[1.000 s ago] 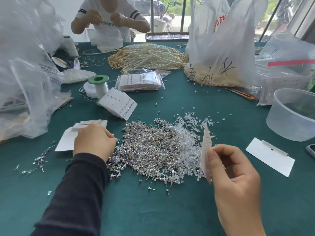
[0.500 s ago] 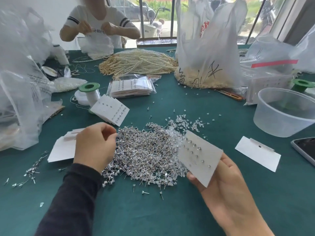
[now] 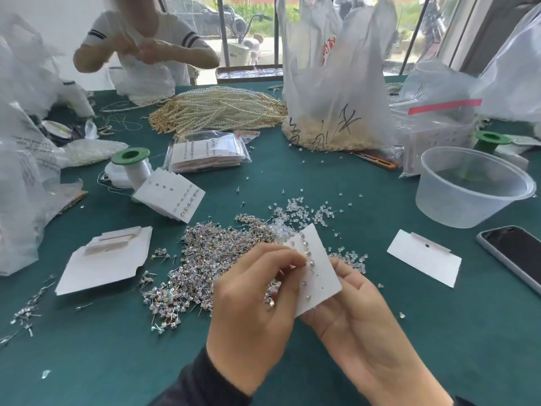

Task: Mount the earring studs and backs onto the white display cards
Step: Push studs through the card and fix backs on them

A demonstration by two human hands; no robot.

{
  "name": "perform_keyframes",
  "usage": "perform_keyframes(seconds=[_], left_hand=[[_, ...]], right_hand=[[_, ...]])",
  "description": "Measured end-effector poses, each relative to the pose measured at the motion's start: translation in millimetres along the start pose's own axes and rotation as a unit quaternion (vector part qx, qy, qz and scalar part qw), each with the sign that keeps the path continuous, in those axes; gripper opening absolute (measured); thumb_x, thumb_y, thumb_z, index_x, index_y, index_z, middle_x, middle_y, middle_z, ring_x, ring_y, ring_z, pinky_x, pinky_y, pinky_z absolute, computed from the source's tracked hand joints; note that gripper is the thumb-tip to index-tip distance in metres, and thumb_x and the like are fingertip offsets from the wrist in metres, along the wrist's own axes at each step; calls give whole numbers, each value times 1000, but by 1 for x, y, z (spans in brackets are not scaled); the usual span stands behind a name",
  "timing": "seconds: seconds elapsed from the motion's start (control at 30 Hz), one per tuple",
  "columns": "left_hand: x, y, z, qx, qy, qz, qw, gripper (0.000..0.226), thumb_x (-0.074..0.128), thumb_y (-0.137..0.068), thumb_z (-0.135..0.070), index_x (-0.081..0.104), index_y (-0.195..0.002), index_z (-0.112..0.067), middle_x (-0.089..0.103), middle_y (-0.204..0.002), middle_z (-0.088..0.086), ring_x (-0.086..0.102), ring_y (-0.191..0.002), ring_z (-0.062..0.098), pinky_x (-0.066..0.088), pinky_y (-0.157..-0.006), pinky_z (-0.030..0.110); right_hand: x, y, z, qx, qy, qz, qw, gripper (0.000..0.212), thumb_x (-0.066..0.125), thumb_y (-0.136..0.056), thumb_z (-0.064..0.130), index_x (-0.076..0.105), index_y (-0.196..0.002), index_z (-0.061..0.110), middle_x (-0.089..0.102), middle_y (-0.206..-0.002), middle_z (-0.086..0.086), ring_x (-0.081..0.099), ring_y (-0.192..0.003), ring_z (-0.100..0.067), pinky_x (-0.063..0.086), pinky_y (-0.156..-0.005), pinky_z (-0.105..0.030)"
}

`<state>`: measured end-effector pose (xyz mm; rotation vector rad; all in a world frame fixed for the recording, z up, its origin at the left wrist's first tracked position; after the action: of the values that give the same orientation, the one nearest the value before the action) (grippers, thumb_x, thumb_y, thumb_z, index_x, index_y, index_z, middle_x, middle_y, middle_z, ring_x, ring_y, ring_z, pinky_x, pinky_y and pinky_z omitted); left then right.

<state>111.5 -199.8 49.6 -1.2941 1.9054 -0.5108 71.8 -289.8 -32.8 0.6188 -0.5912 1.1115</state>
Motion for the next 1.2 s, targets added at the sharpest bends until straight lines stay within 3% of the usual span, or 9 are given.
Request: perform_keyframes(seconds=[0.33,0.43,0.53,0.7,0.83,0.9,1.0,1.13,1.2], left_hand=[[1,1,-2,5,-11,0,1000,12,65,-71,3,69,-77,-7,66,-80,-2,61,-76,2,50,-63,19],[3,1,-2,5,-15,8,1000,12,65,-71,4,69,-77,-6,67,-81,-2,62,-77,4,51,-64,20],[5,1,-1,2,-11,23,1000,9,65,-73,0,70,-77,-6,67,-84,-2,63,-80,6,51,-66,22],[15,4,-6,3,-5,78,997,30,69,-70,-34,69,-86,-8,64,-94,-2,59,-91,5,47,-80,16],[13,5,-3,3,-22,54,998,13,66,-72,-12,67,-84,-7,64,-92,-3,59,-89,3,49,-77,18],[10,4,6,-45,33,34,998,13,65,-71,-3,67,-83,-8,64,-90,-4,61,-87,5,51,-75,20],[8,6,18,-124,140,18,982,15,64,-72,-5,68,-84,-11,65,-88,-7,64,-86,10,53,-71,21],[8,8,17,-152,184,7,971,11,66,-74,-12,71,-83,-14,65,-90,-7,65,-84,10,52,-61,18],[8,8,22,-176,224,-9,959,7,69,-72,-15,72,-79,-16,68,-88,-4,65,-81,6,50,-58,16]], right_hand=[[-7,-3,-2,-19,6,-29,999,36,62,-75,10,55,-104,-10,59,-91,-24,58,-80,-30,48,-86,-50],[-7,-2,-1,-15,6,-33,999,36,61,-76,9,54,-104,-12,58,-94,-26,55,-86,-32,54,-75,-40],[-6,-1,1,-19,-8,-37,999,28,61,-74,8,57,-98,-7,61,-86,-22,60,-75,-26,56,-63,-31],[-10,-1,2,-22,-28,-57,998,25,61,-72,9,59,-93,-5,63,-73,-17,63,-61,-23,56,-59,-31],[-8,0,9,-64,-23,-49,997,27,65,-66,11,58,-87,-4,65,-72,-18,65,-62,-22,55,-55,-28],[-11,3,16,-127,51,-61,989,25,71,-64,11,59,-84,0,67,-77,-16,66,-71,-24,55,-61,-28],[-7,14,34,-267,255,-100,924,19,70,-71,5,61,-84,16,68,-84,-3,66,-85,-16,53,-68,-21],[5,27,42,-368,367,-126,845,33,65,-74,10,58,-89,38,66,-88,7,65,-87,-9,53,-68,-18],[12,35,48,-421,436,-147,782,30,68,-76,13,57,-94,35,63,-87,6,63,-85,-9,53,-66,-17]])
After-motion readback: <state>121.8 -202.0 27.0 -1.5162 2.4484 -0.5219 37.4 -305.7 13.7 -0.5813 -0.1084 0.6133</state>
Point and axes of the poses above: each hand's wrist, its own y-axis away from the middle knuckle, its own x-axis out of the palm, z = x × y, the point moved 9 cm from there along -y, towards the middle knuckle
